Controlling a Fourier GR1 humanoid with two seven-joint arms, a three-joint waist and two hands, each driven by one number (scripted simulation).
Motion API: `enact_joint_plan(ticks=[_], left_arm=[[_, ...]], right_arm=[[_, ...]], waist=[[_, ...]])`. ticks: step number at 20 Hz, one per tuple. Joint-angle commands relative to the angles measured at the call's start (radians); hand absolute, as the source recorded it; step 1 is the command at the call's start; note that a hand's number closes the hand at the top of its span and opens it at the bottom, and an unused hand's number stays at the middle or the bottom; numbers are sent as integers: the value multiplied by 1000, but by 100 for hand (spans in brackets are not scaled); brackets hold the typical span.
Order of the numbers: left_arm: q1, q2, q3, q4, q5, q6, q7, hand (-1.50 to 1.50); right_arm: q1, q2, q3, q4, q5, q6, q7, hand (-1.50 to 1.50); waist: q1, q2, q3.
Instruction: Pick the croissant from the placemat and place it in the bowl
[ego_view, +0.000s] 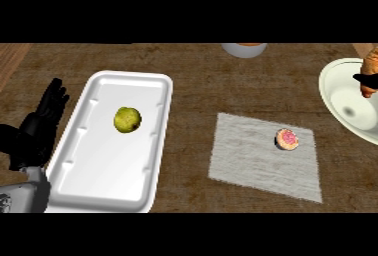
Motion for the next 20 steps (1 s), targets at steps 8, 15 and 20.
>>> enact_joint_plan(ticks=[8,15,20], left_arm=[[-32,0,-2,35,-11,-7,-11,0],[-41,4,15,23,-5,6,17,0],[-28,6,22,21,-1,2,15,0]], right_arm=[[-52,-125,-80,431,-57,74,-229,-150],[-122,-128,-376,408,-368,82,-313,-150],[-62,-198,-515,455,-517,170,-390,-150]], waist=[[7,6,3],[-14,-2,5],[-16,-2,3]])
